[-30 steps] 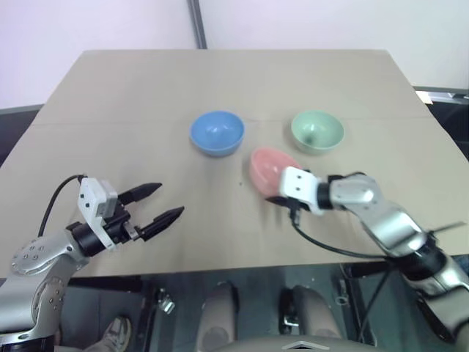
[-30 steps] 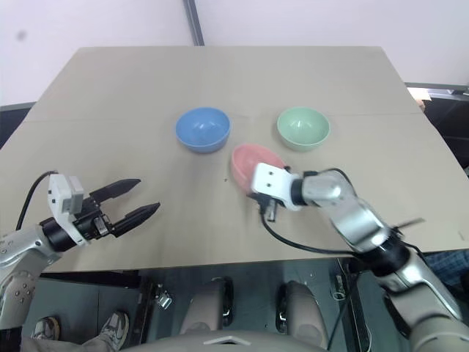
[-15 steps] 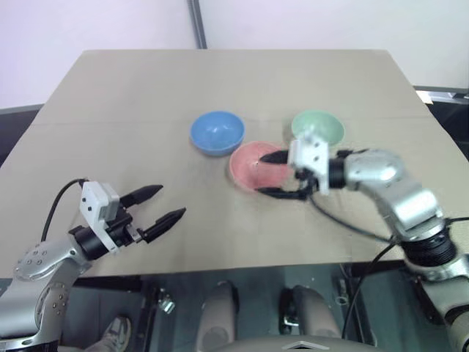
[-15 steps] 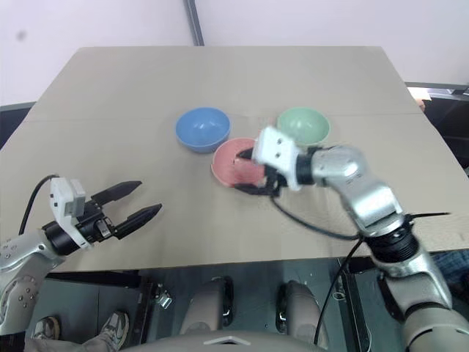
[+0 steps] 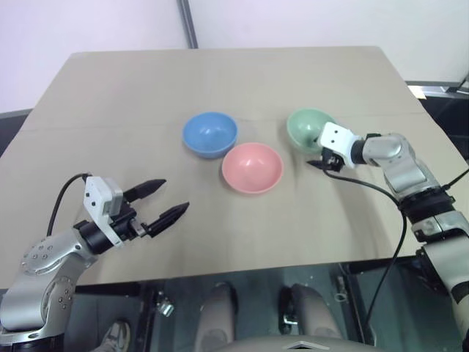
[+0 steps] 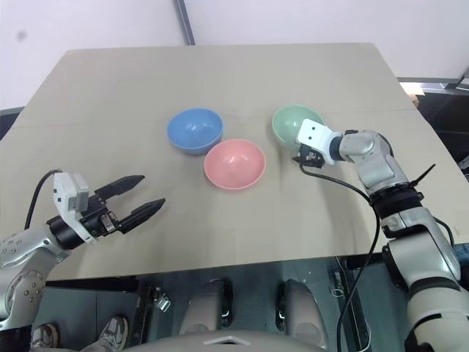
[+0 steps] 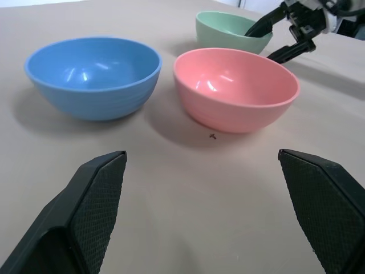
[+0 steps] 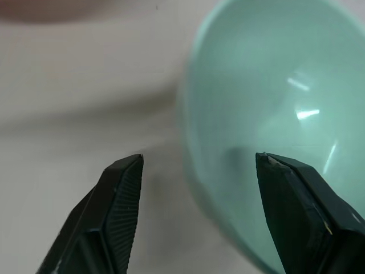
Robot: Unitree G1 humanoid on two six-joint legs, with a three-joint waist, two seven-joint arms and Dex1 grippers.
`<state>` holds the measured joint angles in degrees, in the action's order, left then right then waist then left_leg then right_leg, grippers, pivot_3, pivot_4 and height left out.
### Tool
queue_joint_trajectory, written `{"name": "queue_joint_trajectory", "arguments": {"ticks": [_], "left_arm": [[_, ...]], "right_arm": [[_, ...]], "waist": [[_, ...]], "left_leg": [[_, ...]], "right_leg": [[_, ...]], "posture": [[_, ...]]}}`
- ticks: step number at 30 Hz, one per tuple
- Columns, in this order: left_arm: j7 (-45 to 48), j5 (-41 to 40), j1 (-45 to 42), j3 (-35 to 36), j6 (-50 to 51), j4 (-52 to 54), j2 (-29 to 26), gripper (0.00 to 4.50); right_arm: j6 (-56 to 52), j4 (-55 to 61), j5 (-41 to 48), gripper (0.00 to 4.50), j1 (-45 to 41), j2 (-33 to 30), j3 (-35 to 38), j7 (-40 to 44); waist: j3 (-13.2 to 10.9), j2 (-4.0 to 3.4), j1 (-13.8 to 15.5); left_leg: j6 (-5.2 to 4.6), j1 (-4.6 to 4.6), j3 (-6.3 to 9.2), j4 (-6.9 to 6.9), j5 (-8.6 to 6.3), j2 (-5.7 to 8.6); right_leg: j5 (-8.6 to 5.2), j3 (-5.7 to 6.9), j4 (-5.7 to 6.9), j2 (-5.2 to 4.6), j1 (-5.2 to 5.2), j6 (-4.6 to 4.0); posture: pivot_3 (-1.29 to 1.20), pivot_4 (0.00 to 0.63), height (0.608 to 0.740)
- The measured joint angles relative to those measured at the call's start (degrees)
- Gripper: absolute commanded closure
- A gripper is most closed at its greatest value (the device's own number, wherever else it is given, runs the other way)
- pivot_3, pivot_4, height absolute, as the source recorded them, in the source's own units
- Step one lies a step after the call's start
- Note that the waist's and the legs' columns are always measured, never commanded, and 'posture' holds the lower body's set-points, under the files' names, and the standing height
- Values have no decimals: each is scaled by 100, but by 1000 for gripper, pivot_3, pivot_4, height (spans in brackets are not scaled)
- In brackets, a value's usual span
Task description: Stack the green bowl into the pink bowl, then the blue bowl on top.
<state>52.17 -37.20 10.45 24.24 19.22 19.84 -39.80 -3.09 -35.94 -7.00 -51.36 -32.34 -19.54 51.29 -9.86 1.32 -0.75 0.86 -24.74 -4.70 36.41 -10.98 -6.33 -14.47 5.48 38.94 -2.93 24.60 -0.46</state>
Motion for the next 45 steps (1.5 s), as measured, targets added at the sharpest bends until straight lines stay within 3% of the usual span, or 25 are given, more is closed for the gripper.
{"name": "queue_joint_trajectory", "arguments": {"ticks": [4, 9, 14, 19, 20, 21, 23, 27, 33, 35, 38, 41, 45], "left_arm": [[-15, -4, 219, 20, -1, 65, 23, 0], [-67, -6, 309, 52, -9, 170, 52, 0], [-188, 1, 268, 70, -10, 172, 70, 0], [-496, 247, 166, 54, -10, 115, 77, 0], [-526, 320, 97, 39, -14, 72, 77, 0], [-569, 372, 0, 13, -21, 35, 77, 0], [-613, 446, -203, -17, -29, -25, 77, 0], [-648, 459, -341, -14, -22, -69, 74, 0], [-1363, 1321, -1279, -471, 472, -64, -543, 0], [-1242, 1932, -1960, -1123, 600, -256, -1325, 0], [-922, 2677, -3020, -1887, 434, -752, -1918, 0], [-494, 3363, -4025, -2668, -175, -1551, -1970, 0], [238, 4675, -5427, -4207, -1622, -3140, -1506, 0]], "right_arm": [[198, -86, -80, 4415, -61, 48, 17, 103], [191, 579, -33, 4415, 64, 6, 60, 242], [-1303, 3441, 1265, 4415, 538, -29, 294, 1202], [-2215, 4639, 1769, 4415, 627, 69, 121, 1489], [-2320, 4662, 1751, 3603, 625, 244, 32, 1391], [-2367, 4634, 1695, 3351, 624, 460, -75, 1248], [-2305, 4410, 1510, 2383, 618, 814, -314, 991], [-2106, 4082, 1194, 503, 606, 905, -396, 607], [-2503, 4795, 1654, 503, 713, 640, 341, 445], [-2983, 5280, 2065, 503, 927, 461, 764, 438], [-3620, 5821, 2587, 503, 1228, 205, 1126, 429], [-4077, 6199, 2943, 503, 1554, -79, 1404, 368], [-4508, 6557, 3171, 503, 1883, -365, 1654, 12]], "waist": [[-1, -2, 2], [-4, -7, 9], [-5, -9, 8], [-3, -5, 26], [-1, -3, 23], [-1, -2, 22], [-1, -2, 18], [-1, -2, 34], [-3, -1, 135], [0, 4, 185], [-2, 0, 187], [-3, -3, 161], [-4, -1, 145]], "left_leg": [[0, 0, 0, -1, 0, -1], [0, 2, -1, -1, 0, -1], [0, 2, 0, -6, 0, -5], [0, 3, 4, 0, -1, -4], [0, 5, 4, 2, 0, -4], [0, 4, 7, 4, 0, -5], [0, 3, 10, 9, 1, -5], [0, -3, 7, 11, 0, -2], [1, -2, 11, 6, 0, -3], [1, -5, 19, 6, 0, -2], [1, -4, 12, 4, 0, 1], [0, -5, 4, 2, -1, 3], [0, -5, 0, 1, 0, 2]], "right_leg": [[0, 0, 0, 0, 1, 0], [0, -1, 2, -1, 1, 0], [0, 0, 1, 1, 4, 0], [-2, 5, 2, -1, -1, 3], [-3, 5, 6, -1, -1, 5], [-5, 7, 12, 0, 0, 8], [-3, 8, 22, 1, 1, 4], [0, 7, 16, -2, 2, 0], [0, 11, 14, 0, 0, 0], [0, 20, 11, 1, -1, 0], [0, 15, 3, -1, -2, 0], [0, 7, 2, -1, 1, 0], [0, -1, 6, 8, 7, 0]], "posture": [[0, 150, 740], [0, 150, 740], [0, 150, 740], [0, 150, 740], [0, 150, 740], [0, 150, 740], [0, 150, 740], [0, 150, 740], [0, 150, 740], [0, 150, 740], [0, 150, 740], [0, 150, 740], [0, 150, 740]]}}
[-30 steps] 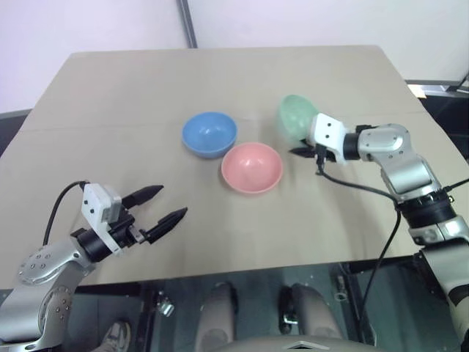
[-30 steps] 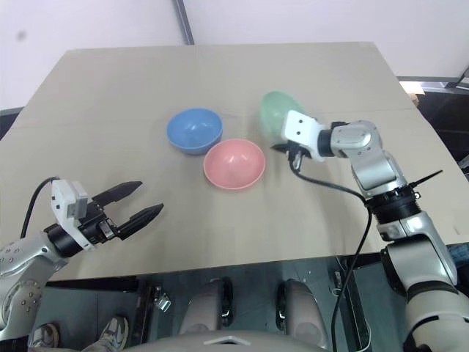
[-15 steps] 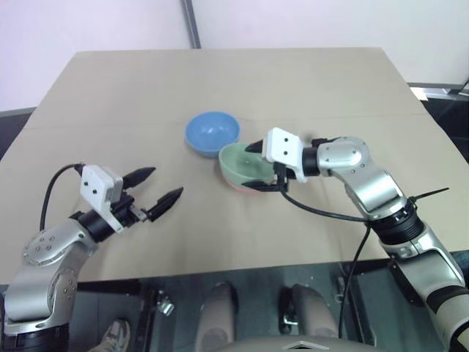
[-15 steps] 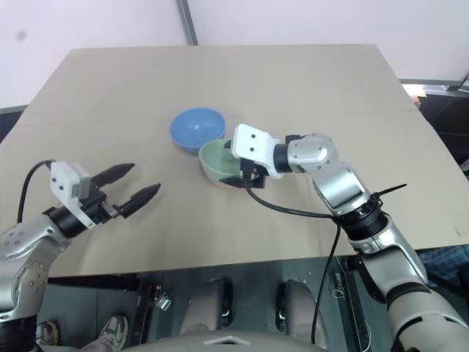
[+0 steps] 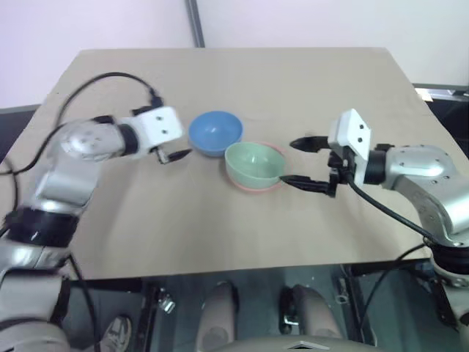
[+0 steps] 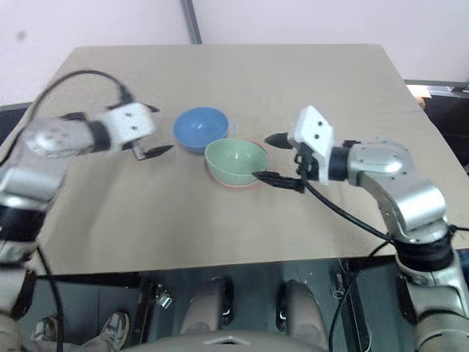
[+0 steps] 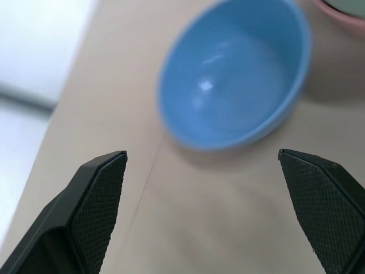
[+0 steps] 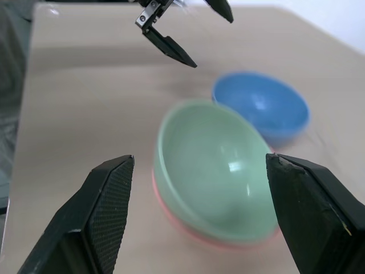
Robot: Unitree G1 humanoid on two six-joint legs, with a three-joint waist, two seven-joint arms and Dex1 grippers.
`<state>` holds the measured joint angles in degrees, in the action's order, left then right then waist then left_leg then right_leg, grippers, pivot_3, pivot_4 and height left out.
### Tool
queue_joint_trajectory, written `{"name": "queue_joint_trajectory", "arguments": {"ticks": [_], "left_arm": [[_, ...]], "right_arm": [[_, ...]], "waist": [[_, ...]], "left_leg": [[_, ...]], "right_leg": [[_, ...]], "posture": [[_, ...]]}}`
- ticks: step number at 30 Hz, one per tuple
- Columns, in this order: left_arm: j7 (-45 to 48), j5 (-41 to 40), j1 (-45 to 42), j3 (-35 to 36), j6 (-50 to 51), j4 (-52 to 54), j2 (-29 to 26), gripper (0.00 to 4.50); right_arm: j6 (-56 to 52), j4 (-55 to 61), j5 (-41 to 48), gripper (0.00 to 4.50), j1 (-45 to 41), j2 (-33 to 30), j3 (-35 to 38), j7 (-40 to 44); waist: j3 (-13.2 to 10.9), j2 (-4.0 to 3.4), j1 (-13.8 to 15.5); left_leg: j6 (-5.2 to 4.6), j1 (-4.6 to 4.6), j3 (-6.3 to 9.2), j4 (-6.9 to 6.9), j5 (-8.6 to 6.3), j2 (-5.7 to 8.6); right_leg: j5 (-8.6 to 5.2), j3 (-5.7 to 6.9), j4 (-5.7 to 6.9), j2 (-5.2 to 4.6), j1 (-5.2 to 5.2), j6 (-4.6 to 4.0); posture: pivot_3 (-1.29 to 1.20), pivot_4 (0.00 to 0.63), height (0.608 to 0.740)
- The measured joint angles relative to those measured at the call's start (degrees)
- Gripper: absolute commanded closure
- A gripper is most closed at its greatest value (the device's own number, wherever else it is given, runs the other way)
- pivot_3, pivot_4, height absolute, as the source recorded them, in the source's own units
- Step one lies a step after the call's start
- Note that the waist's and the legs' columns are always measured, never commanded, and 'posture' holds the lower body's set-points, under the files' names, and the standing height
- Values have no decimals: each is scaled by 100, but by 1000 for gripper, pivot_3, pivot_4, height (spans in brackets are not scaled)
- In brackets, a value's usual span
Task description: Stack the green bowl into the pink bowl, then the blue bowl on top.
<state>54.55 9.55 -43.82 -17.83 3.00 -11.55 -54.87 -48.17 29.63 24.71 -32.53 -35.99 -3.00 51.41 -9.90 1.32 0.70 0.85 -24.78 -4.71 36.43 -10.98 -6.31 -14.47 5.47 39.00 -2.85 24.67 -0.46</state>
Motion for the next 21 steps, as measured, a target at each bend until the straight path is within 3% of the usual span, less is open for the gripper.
{"name": "queue_joint_trajectory", "arguments": {"ticks": [2, 5, 12, 13, 17, 21], "left_arm": [[105, 217, -133, -211, -262, -263, 91, 0], [243, 849, -577, -762, -1284, -1199, 433, 870], [197, 1347, -971, -936, -2177, -2073, 637, 4075], [161, 1391, -1013, -929, -2239, -2127, 639, 4347], [332, 1037, -1026, -616, -2118, -1893, 682, 4347], [983, -93, -1031, 72, -1400, -622, 700, 4347]], "right_arm": [[-54, 67, 17, 503, 27, -14, 18, -83], [-180, 252, 82, 444, 133, -58, 92, -380], [-366, 596, 257, 444, 464, -198, 272, -737], [-370, 610, 271, 444, 495, -205, 310, -778], [-309, 601, 291, 444, 519, -218, 352, -915], [-107, 398, 268, 444, 494, -215, 349, -949]], "waist": [[-1, 0, -24], [-1, 2, 14], [-5, 9, 14], [-5, 9, 11], [-10, 16, 4], [-13, 21, 8]], "left_leg": [[0, 0, -10, -2, 0, -2], [0, -5, -11, -2, 0, -2], [-1, -8, -11, 0, 0, -2], [-1, -7, -12, 1, 0, -2], [-1, -9, -8, 1, 0, -2], [-1, -11, -9, 4, 0, -1]], "right_leg": [[0, -12, 2, 2, 8, 0], [0, -10, -2, 1, 9, 1], [-1, -10, -3, -2, 10, 2], [-1, -11, -1, -2, 9, 3], [-1, -10, 1, -2, 11, 4], [0, -12, -4, -4, 8, 4]], "posture": [[0, 150, 740], [0, 150, 740], [0, 150, 740], [0, 150, 740], [0, 150, 740], [0, 150, 740]]}}
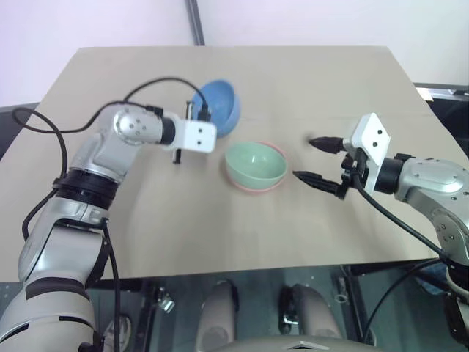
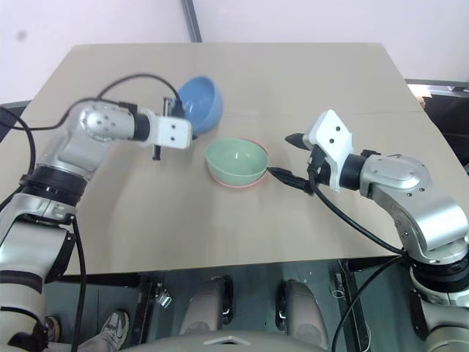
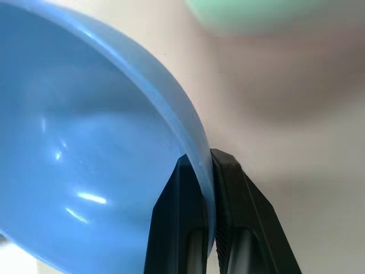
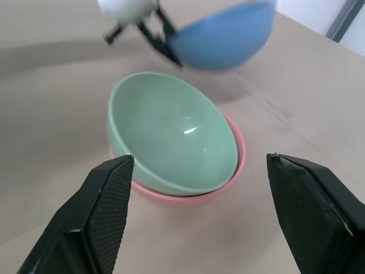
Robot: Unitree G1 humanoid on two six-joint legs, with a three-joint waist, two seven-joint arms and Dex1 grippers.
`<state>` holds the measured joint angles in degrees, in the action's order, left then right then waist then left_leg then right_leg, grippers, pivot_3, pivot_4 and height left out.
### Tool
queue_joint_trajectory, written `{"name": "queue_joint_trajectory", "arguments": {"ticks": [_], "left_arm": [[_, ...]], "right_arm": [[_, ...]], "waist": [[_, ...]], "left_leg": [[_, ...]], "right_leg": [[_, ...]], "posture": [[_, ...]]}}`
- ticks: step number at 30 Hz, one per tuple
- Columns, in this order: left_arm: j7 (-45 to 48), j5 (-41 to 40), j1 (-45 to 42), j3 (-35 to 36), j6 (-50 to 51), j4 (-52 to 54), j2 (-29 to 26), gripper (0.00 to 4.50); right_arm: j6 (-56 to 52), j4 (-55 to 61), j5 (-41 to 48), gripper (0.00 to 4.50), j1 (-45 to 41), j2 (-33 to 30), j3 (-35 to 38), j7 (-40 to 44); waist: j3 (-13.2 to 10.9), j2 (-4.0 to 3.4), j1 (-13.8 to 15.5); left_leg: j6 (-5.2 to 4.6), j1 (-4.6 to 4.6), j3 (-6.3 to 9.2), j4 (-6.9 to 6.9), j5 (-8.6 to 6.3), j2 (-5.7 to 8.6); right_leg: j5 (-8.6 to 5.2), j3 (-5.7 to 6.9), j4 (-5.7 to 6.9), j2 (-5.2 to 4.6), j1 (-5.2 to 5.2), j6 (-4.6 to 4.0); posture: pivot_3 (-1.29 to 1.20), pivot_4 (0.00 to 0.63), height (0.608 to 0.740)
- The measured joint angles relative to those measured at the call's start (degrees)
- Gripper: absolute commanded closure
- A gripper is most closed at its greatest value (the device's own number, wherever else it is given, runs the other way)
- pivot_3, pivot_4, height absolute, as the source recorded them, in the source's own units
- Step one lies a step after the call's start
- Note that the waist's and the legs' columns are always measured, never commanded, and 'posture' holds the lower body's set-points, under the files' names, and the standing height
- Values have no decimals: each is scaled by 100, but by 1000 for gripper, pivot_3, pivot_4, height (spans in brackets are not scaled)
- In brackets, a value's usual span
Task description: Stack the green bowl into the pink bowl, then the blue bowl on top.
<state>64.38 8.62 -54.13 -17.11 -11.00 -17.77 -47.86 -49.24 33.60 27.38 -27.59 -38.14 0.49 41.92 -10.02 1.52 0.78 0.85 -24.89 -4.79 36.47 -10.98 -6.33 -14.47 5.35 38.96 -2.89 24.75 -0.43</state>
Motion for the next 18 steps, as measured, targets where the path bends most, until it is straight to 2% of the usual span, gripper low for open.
{"name": "queue_joint_trajectory", "arguments": {"ticks": [3, 8, 11, 14, 18], "left_arm": [[598, -866, 20, 222, 754, 1217, 31, 4347], [1254, -1443, 343, 229, 1247, 2045, -41, 4347], [1592, -1507, 561, 227, 1324, 2173, -221, 3445], [1536, -1468, 589, 232, 1351, 2172, -167, 2184], [1245, -1321, 591, 257, 1456, 2173, -81, 2184]], "right_arm": [[263, -240, -75, 444, -1, -2, -7, 12], [489, -415, -180, 444, 0, -37, -16, 23], [593, -497, -234, 444, 32, -101, -12, 23], [657, -513, -254, 444, 103, -130, 0, 16], [701, -512, -252, 444, 239, -151, 13, 1]], "waist": [[0, 0, -1], [1, -2, -33], [0, -2, -23], [1, -2, 14], [0, -1, 10]], "left_leg": [[0, 5, 0, 3, 0, 0], [0, 17, -3, 9, 1, 0], [-1, 16, 0, 20, 1, -1], [-1, 11, 3, 37, 0, 0], [-4, 4, 6, 61, -2, 0]], "right_leg": [[0, -1, 5, 1, -4, 1], [-4, -9, 24, 3, -3, 6], [-8, -8, 36, 5, -2, 12], [-11, -7, 43, 3, -5, 17], [-12, -11, 51, 3, -6, 20]], "posture": [[0, 150, 740], [0, 150, 740], [0, 150, 740], [0, 150, 740], [0, 150, 740]]}}
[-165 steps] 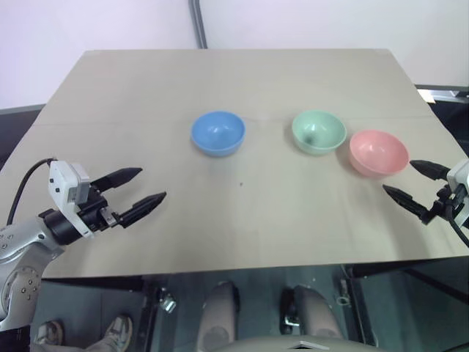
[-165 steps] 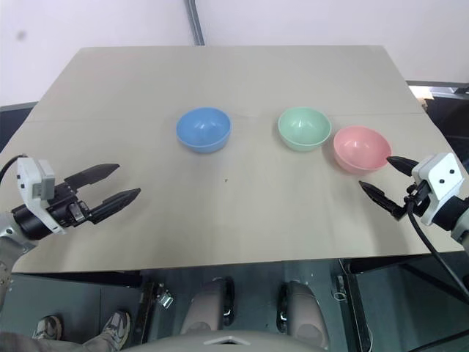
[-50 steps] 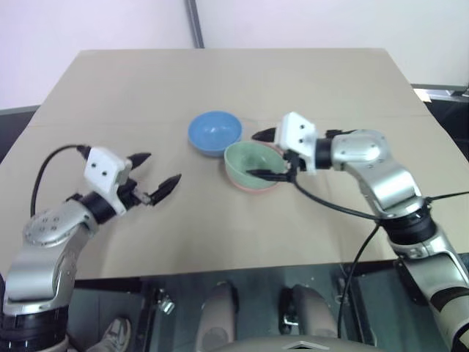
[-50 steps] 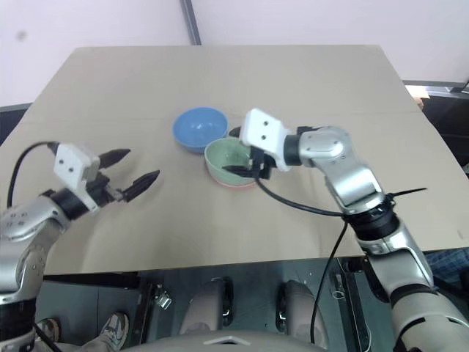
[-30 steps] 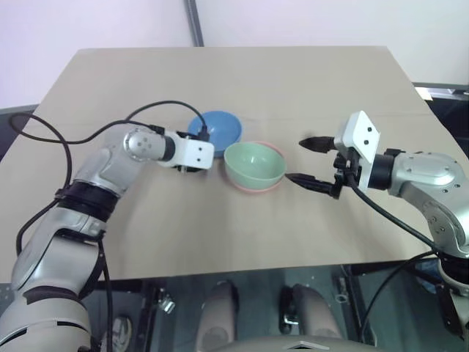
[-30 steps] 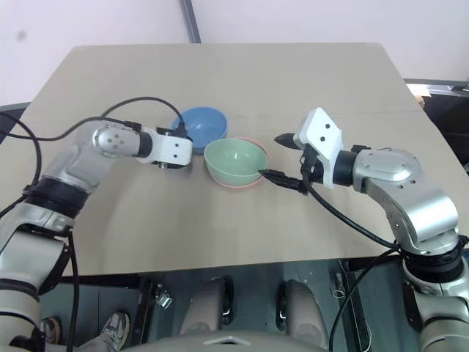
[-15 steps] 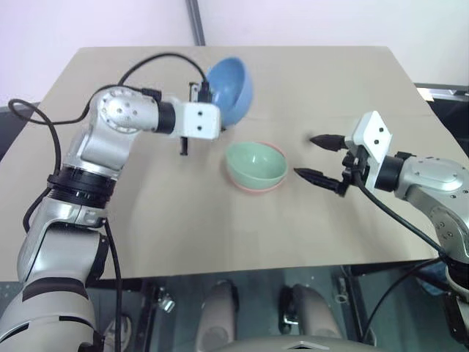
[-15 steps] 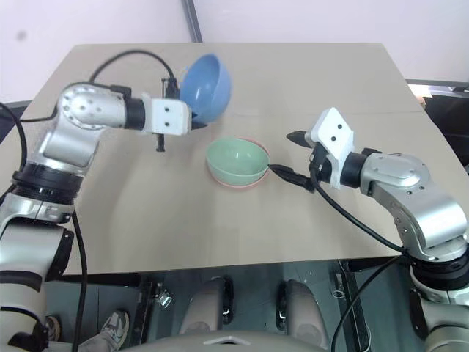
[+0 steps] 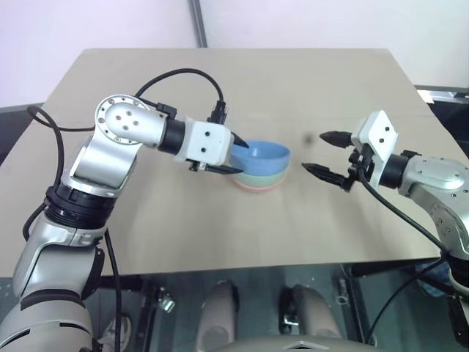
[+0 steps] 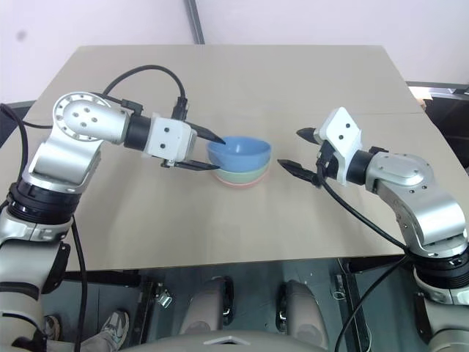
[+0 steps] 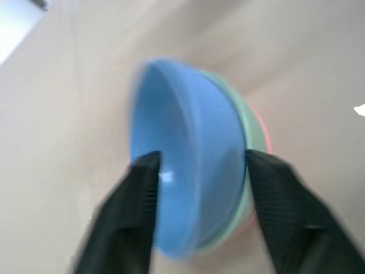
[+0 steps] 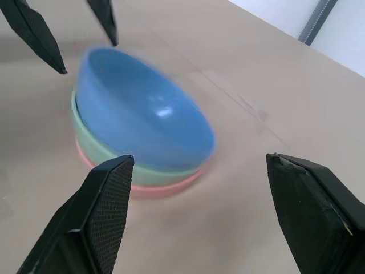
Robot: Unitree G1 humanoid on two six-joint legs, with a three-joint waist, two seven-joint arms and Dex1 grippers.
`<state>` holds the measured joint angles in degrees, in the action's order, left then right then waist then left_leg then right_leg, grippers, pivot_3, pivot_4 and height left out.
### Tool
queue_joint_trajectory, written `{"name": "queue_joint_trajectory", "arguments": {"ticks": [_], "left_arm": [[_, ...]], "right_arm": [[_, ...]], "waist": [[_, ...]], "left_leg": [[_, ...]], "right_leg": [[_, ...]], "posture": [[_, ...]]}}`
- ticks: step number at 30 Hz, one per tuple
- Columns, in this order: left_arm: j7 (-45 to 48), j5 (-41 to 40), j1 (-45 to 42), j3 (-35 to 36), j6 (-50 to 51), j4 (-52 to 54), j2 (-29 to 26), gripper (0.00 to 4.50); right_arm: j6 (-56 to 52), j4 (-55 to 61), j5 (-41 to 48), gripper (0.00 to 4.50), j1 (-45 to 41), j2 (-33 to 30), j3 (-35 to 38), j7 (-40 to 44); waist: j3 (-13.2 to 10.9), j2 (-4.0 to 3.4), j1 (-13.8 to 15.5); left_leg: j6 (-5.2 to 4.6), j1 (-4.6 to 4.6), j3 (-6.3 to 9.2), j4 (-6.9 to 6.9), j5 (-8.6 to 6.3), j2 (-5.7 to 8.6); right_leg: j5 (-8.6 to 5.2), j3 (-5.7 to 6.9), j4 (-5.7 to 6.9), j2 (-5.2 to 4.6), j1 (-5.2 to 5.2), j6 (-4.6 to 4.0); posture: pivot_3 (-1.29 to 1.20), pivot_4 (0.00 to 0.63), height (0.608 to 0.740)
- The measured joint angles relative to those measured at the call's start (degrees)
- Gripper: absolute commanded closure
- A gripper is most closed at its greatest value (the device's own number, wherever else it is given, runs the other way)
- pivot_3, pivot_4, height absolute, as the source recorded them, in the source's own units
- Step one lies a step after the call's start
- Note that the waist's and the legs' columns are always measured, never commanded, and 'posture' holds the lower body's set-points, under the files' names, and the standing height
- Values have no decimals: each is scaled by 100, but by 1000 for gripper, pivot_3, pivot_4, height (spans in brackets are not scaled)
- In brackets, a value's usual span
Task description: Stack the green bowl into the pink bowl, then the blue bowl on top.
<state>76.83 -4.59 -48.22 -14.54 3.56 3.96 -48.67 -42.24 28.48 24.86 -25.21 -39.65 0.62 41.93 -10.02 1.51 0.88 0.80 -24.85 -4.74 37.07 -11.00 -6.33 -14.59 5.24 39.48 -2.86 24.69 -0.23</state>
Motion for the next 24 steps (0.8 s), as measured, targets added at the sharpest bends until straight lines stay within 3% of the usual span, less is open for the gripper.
{"name": "queue_joint_trajectory", "arguments": {"ticks": [4, 8, 12, 13, 15, 17, 19, 23, 24], "left_arm": [[-324, -66, 149, 339, 587, 52, -40, 2184], [-1102, -286, 817, 1134, 1518, 401, -55, 2184], [-1605, -699, 1727, 1879, 2512, 995, -43, 319], [-1872, -762, 2110, 2114, 2783, 1299, 1, 56], [-2149, -796, 2289, 2216, 2970, 1540, 117, 56], [-2847, -1021, 3080, 3059, 2777, 2098, 1008, 56], [-3040, -1411, 3875, 3389, 2777, 2336, 1489, 56], [-3069, -1852, 4833, 4082, 2710, 2472, 1578, 56], [-3009, -1916, 5073, 4253, 2570, 2483, 1544, 32]], "right_arm": [[24, 6, -1, 444, 128, -56, 34, -5], [198, 34, -16, 444, 248, -93, 41, 22], [285, 34, -58, 444, 304, -53, 38, -42], [438, -37, -82, 444, 298, 168, 43, -154], [625, -118, -94, 444, 299, 411, 16, -259], [708, -152, -67, 444, 403, 613, 21, -358], [750, -158, -16, 444, 768, 588, 38, -259], [873, -172, 215, 444, 1528, 111, 306, 308], [869, -188, 304, 222, 1686, -97, 460, 490]], "waist": [[0, 0, -26], [0, 0, -65], [0, 1, -67], [1, 2, -67], [-1, 2, -10], [16, -16, -11], [14, 1, -19], [10, 8, 6], [10, 6, 0]], "left_leg": [[0, 8, 1, 3, 0, 0], [0, 12, 2, 5, 0, -1], [0, 11, 1, 11, 0, -1], [0, 12, 1, 10, 0, -1], [0, 7, 11, 12, 0, -1], [-4, 19, -2, 10, -4, 3], [-8, 12, 0, 11, -7, 2], [-8, 12, 12, 12, -7, 1], [-8, 17, 9, 13, -7, 1]], "right_leg": [[-2, -4, 21, 1, 2, 1], [-4, -11, 29, 3, 3, 3], [-4, -12, 28, 1, 2, 4], [-4, -12, 27, 0, 2, 4], [-4, 0, 33, 1, 3, 4], [-3, -19, 26, -4, -9, 3], [5, -24, 24, -3, -6, -11], [-4, -1, 25, -4, -8, 2], [-4, -2, 25, -6, -12, 3]], "posture": [[0, 150, 740], [0, 150, 740], [0, 150, 740], [0, 150, 740], [0, 150, 740], [0, 150, 740], [0, 150, 740], [0, 150, 740], [0, 150, 740]]}}
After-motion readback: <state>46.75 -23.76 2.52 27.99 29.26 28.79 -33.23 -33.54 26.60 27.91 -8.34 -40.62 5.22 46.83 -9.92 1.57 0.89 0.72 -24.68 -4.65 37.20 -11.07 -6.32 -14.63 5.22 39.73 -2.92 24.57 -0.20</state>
